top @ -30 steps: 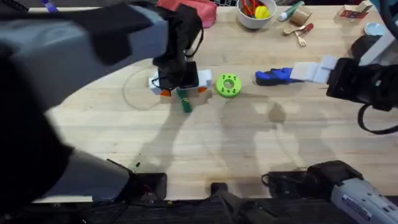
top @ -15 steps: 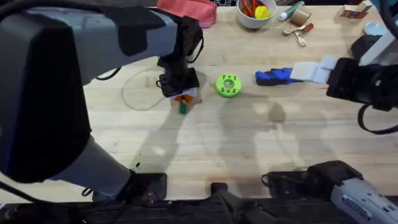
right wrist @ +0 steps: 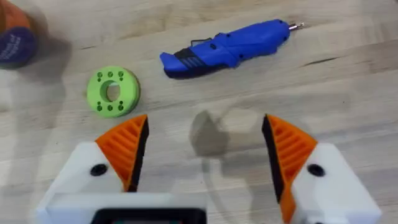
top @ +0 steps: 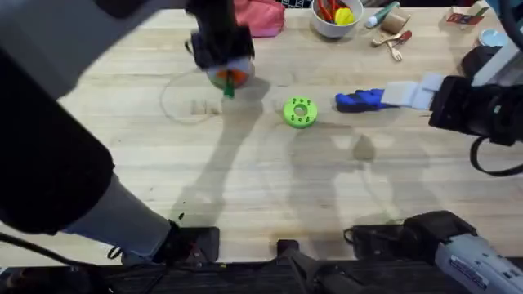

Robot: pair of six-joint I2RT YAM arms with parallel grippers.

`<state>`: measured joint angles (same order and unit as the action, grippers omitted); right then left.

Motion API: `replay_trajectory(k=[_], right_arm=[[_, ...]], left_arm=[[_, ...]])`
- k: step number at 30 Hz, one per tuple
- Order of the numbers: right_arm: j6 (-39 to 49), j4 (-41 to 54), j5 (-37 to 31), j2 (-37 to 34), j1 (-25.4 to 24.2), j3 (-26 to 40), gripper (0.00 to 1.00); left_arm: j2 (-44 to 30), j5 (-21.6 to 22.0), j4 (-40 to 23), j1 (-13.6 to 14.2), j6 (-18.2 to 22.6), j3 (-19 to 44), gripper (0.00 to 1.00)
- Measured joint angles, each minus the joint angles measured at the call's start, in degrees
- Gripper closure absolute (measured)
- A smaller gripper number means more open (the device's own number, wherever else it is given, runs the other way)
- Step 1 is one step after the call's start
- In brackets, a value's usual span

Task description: Pick up the gripper from the table and insert it into the empty holder that is missing its gripper. Then pick up a screw, insert it into the mounting hole, and use the screwdriver to tighten it. Finally, clean up the table by picking up the vegetable and placing it into the bucket.

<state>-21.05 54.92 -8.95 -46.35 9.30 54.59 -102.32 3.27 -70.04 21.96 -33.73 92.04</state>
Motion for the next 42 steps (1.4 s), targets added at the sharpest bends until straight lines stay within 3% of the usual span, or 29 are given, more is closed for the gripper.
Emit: replay_trajectory(k=[4,12,23,29,31,36,42], right_arm=[[0.01,0.00,0.00,0.00,-0.02,-0.02,0.007],[-0.01,-0.02,0.00,0.00,-0.02,-0.02,0.008],[0.01,0.00,0.00,0.00,-0.02,-0.02,0.010],[0.01,-0.01,0.00,0.00,0.00,-0.01,0.010],[-0.01,0.00,0.00,0.00,-0.02,-0.02,0.010],[0.00,0.00,0.00,0.00,-0.02,-0.01,0.009],[0.01,0.00,0.00,0.00,0.00,-0.02,0.010]], left_arm=[[0.61,2.03,4.20,-2.23,4.67,5.43,0.984],[0.18,2.98,14.44,-8.78,11.02,6.19,0.985],[-5.30,2.96,15.33,-8.77,12.76,6.19,0.964],[-5.18,2.97,14.20,-8.77,12.92,6.19,0.065],[-5.14,2.93,13.61,-8.77,12.95,6.19,0.019],[-2.96,2.51,10.19,-8.77,13.00,6.19,0.016],[6.53,2.50,3.10,-8.77,13.00,6.19,0.015]])
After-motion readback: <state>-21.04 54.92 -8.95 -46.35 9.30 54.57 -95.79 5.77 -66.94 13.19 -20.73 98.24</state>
